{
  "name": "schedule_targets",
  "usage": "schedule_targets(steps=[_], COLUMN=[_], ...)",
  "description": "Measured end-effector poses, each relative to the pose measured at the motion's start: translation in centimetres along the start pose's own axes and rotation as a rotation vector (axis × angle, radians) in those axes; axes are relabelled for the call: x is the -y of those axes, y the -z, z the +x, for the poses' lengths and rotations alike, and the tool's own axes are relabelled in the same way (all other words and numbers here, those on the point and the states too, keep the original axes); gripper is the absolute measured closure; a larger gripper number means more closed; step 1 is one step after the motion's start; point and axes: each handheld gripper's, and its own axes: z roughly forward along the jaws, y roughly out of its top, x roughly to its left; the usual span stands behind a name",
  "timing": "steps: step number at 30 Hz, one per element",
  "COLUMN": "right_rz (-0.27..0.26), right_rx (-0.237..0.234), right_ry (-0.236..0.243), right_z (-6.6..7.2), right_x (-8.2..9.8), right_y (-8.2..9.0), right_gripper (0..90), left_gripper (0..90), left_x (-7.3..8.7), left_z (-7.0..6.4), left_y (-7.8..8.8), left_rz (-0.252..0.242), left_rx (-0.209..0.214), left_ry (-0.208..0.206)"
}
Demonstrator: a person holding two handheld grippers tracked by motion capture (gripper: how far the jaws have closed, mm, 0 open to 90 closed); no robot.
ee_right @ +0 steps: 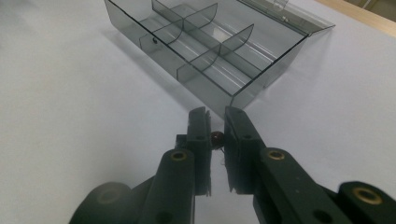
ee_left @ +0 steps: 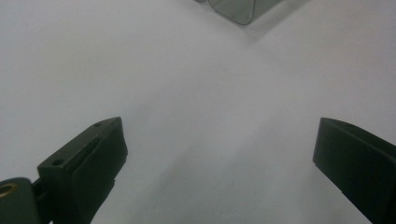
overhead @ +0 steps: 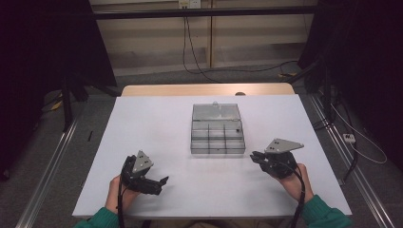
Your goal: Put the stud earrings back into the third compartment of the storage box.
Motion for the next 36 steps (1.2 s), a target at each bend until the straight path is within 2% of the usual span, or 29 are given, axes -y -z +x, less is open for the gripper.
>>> schedule_targets(steps=[14, 26, 36], right_rz=[-0.04, -0.051, -0.055], right_rx=[0.03, 0.052, 0.058], right_ry=[0.002, 0.014, 0.004], right_z=[-0.3, -0.3, -0.8], right_x=[-1.0, -1.9, -2.7], right_y=[-0.2, -1.0, -1.9], right_gripper=[81.6, 81.7, 81.6], left_gripper=[2.4, 2.5, 2.4], left_x=[0.0, 0.0, 0.0], left_z=[-0.1, 0.0, -0.1], left_y=[-0.1, 0.0, -0.1], left_rz=[0.001, 0.006, 0.002], left_rx=[-0.004, -0.005, -0.007], left_ry=[0.0, -0.003, -0.002])
